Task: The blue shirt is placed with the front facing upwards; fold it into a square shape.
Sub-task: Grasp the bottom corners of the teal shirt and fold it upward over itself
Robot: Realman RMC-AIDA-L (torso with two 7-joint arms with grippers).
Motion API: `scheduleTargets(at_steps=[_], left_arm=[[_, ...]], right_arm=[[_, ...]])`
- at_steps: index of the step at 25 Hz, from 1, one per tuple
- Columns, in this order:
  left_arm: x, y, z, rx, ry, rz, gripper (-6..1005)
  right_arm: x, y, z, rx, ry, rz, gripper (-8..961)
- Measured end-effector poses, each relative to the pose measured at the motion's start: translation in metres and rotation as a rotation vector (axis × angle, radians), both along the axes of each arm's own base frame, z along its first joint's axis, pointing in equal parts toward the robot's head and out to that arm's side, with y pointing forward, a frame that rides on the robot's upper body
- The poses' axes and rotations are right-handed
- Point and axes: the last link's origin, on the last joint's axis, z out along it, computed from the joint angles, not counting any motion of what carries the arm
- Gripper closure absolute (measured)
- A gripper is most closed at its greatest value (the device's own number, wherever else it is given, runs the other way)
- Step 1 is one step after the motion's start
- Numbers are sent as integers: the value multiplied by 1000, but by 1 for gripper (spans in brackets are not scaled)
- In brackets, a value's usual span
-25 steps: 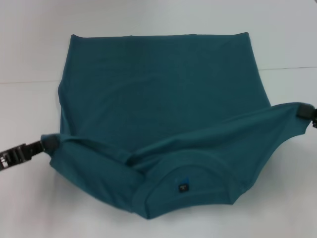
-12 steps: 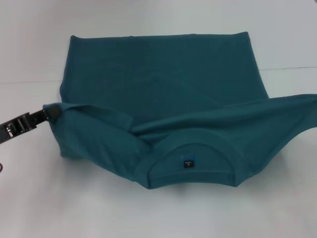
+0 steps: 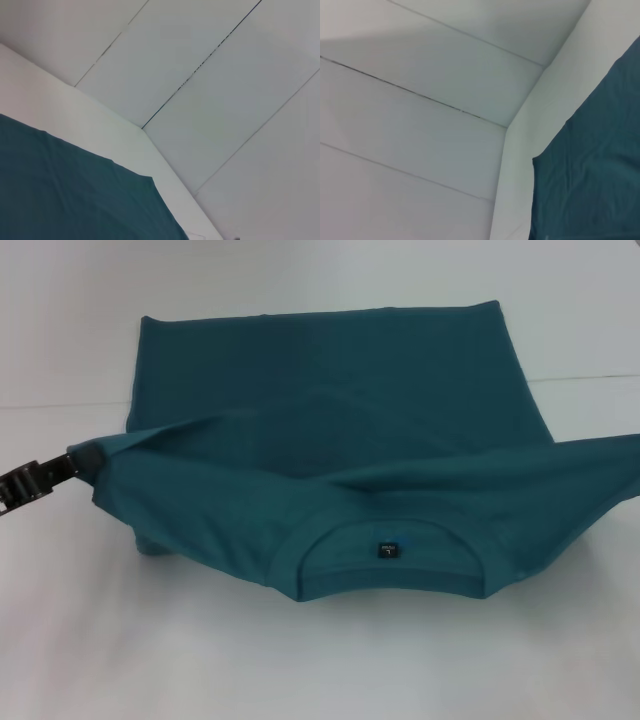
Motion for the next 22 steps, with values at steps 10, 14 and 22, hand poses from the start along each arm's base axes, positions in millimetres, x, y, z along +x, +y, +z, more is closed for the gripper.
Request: scheduleTargets(at_steps=[10, 14, 22], left_arm=[[0, -3, 10, 8, -22, -22, 988], [2, -2, 10, 20, -30, -26, 988], [3, 0, 16, 60, -42, -41, 986]], right_arm=[[2, 0, 3, 16, 23, -20, 908], [5, -2, 4, 37, 49, -38, 909], [18, -5, 0, 80, 119, -118, 909]])
